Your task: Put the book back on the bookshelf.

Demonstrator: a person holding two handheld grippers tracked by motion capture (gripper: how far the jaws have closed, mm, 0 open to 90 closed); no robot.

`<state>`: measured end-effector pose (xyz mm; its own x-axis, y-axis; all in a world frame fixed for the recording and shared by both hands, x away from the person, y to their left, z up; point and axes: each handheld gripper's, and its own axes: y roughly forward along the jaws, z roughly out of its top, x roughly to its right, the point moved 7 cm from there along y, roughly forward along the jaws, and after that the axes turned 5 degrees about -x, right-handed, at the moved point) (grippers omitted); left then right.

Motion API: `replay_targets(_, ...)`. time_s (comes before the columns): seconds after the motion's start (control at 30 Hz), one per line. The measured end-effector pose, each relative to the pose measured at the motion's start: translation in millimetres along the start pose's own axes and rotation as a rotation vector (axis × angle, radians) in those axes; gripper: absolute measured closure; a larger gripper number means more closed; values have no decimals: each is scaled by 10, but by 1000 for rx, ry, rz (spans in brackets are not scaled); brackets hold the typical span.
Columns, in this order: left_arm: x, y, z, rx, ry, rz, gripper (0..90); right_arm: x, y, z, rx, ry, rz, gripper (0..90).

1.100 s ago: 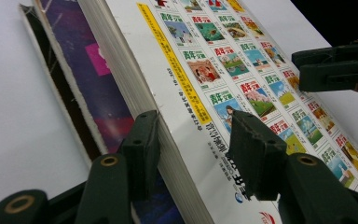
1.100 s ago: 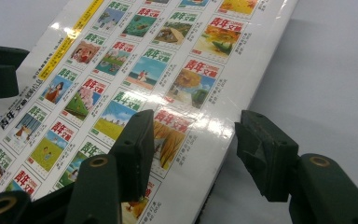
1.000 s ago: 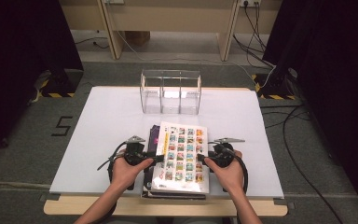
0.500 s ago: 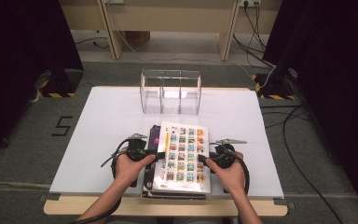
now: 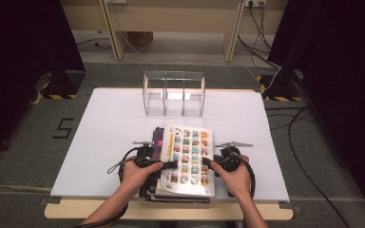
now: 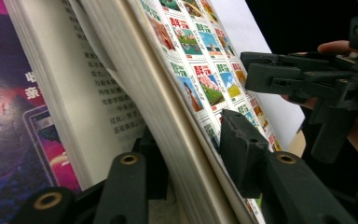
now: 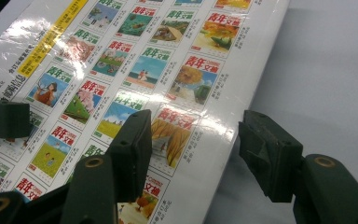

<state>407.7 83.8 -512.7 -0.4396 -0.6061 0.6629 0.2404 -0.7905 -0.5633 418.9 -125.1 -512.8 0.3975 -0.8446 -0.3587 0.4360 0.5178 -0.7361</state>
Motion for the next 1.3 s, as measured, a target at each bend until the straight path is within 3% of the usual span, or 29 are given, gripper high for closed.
replay_targets(0.17,2,-10,-4,-32,43,43,712,87,52,97,-18,31,51,447)
replay_targets(0.2,-1,-10,-9,-29,46,47,719,134,116,171,-28,73,84,430)
replay_targets(0.27,-13,-29,-25,-32,54,51,720,158,144,216,-30,74,84,428)
replay_targets(0.37,-41,-44,-38,-33,42,40,719,195,210,356,-49,64,83,434)
replay_targets(0.47,-43,-42,-33,-36,37,35,720,271,332,534,-73,83,88,399)
replay_targets(0.57,-49,-43,-28,-46,38,32,719,304,377,584,-86,99,101,377)
replay_targets(0.67,-62,-45,-26,-54,35,19,719,345,457,647,-117,163,167,381)
replay_targets(0.8,-71,-46,-23,-56,31,7,720,356,507,683,-122,183,189,369)
replay_targets(0.97,-63,-48,-16,-68,47,22,714,382,603,772,-139,251,222,378)
replay_targets(1.07,-50,-48,-5,-78,62,39,699,386,592,777,-139,249,217,417)
replay_targets(1.1,-38,-54,5,-98,81,63,691,380,547,796,-131,241,199,485)
replay_targets(1.2,-36,-64,12,-114,97,82,678,359,501,821,-110,225,183,534)
replay_targets(1.23,-37,-70,16,-119,100,88,674,339,474,834,-98,208,175,559)
replay_targets(1.27,-42,-74,19,-119,94,90,670,267,412,880,-65,161,156,605)
replay_targets(1.3,-50,-79,22,-121,90,87,670,267,412,880,-65,161,156,605)
